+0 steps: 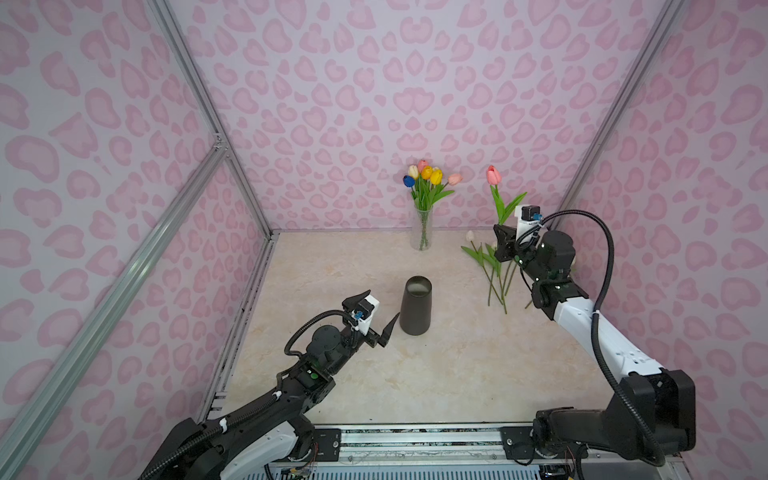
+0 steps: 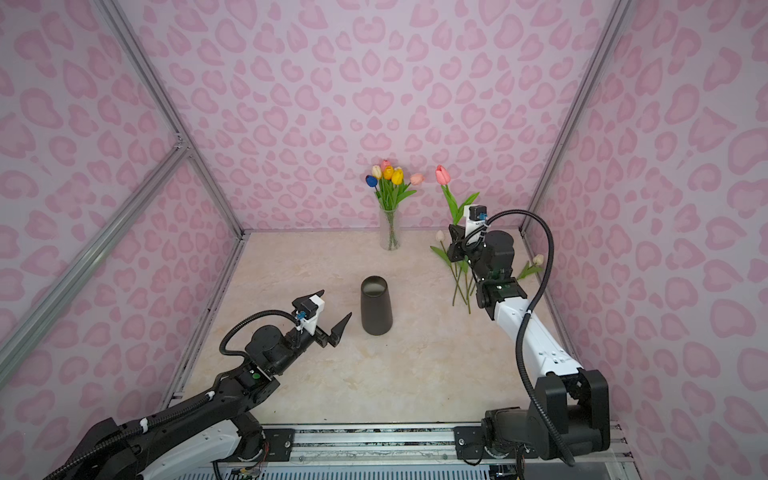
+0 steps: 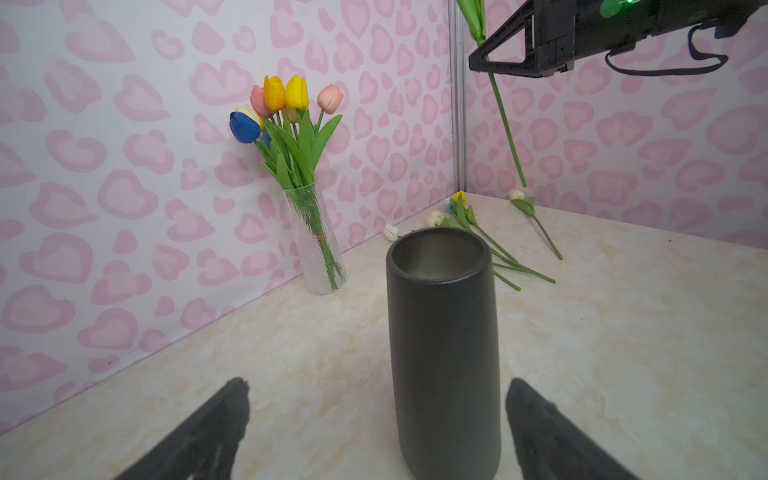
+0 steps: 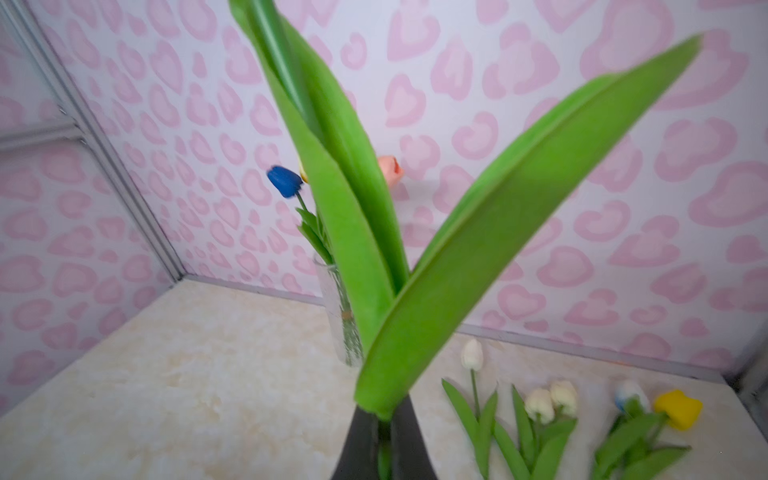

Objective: Arrange the flowers into the vase
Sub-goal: 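Lift the pink tulip upright with the right gripper, then carry the pink tulip over the dark grey vase and lower its stem in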

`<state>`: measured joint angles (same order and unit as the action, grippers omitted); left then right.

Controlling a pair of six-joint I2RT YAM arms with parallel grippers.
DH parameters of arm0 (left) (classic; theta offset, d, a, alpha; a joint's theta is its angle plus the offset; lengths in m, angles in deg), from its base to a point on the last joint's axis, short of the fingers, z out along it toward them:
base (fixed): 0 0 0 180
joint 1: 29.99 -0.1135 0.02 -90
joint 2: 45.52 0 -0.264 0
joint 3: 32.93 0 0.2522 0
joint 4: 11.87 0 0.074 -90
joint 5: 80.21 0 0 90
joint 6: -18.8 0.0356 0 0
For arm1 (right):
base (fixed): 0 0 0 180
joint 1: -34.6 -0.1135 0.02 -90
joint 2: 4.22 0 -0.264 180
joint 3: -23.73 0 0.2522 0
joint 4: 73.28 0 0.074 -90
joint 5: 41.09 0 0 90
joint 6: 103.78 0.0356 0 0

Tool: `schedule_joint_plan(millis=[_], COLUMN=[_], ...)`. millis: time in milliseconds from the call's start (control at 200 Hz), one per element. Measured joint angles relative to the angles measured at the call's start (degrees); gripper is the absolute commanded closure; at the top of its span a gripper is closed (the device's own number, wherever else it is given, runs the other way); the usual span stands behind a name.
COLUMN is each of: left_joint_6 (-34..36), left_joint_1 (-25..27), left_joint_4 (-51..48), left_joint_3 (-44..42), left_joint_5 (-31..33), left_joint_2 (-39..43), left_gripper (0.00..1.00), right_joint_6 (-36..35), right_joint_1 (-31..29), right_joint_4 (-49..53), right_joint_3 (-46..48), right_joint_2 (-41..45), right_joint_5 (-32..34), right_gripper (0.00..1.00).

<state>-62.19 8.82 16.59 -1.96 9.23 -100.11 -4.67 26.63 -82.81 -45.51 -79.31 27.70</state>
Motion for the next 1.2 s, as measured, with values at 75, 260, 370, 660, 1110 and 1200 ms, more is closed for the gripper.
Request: schedule_joint_plan(millis=[75, 260, 370, 660, 1110, 1200], left_joint_6=[-0.9, -1.7, -1.4, -1.2, -1.0, -1.0], left_joint_1=[0.8, 2.4, 2.4, 2.4, 2.4, 2.4], left_joint_4=[0.8, 0.8, 0.8, -0.1, 0.0, -0.1], left_joint_3=[-0.9, -1.5, -1.5, -1.0, -1.0, -1.0], left_joint_5=[-1.4, -3.0, -1.9, -2.7, -2.8, -2.8], left_joint_2=[-0.7, -0.3, -0.1, -0.9, -0.2, -0.8], left_gripper=[0.03, 0.03, 0.03, 0.03, 0.03, 0.03], right_joint_6=[3.2, 11.7, 16.9, 23.7, 8.0, 7.1], right_joint_1=[-2.0, -8.2, -11.1, -15.4, -19.1, -19.6], right_joint_4=[-8.2, -28.0, -38.0, -48.9, -20.0, -18.8], right_joint_3=[2.6, 4.6, 3.8, -1.7, -5.0, -5.1], right_joint_2=[1.9, -0.1, -5.0, -14.7, -10.1, -10.3], right_joint_5=[-3.3, -10.8, -14.1, -16.3, -20.9, -20.7], right_gripper=[1.00, 1.00, 1.00, 1.00, 1.00, 1.00])
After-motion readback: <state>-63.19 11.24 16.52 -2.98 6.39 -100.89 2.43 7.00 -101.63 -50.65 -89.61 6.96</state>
